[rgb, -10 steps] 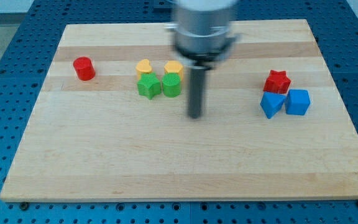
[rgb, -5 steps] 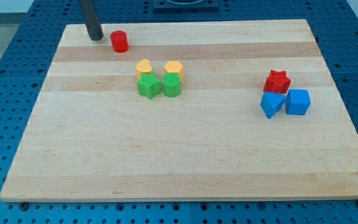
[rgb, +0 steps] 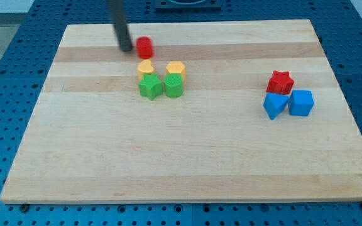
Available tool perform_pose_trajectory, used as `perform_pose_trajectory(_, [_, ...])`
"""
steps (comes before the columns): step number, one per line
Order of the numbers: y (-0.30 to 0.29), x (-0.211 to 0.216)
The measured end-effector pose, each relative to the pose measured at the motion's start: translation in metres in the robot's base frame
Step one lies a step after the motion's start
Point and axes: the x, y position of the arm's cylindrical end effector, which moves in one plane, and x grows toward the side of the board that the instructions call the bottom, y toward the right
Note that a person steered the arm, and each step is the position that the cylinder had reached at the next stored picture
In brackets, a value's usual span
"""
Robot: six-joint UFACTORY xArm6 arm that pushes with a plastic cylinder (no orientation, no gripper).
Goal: Move the red circle left to the red star
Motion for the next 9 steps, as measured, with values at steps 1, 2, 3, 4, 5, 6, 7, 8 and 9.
perform_pose_trajectory(1, [0.083, 0.018])
perform_pose_trajectory(2, [0.055, 0.025])
perform_pose_trajectory(3, [0.073, 0.059])
perform_pose_trajectory(4, [0.159, 0.054])
perform_pose_trajectory(5, [0.132, 0.016])
perform_pose_trajectory(6, [0.192, 0.009])
perform_pose_trajectory(7, [0.245, 0.083])
perform_pose_trajectory(8, [0.231, 0.012])
perform_pose_trajectory(9, [0.202, 0.032])
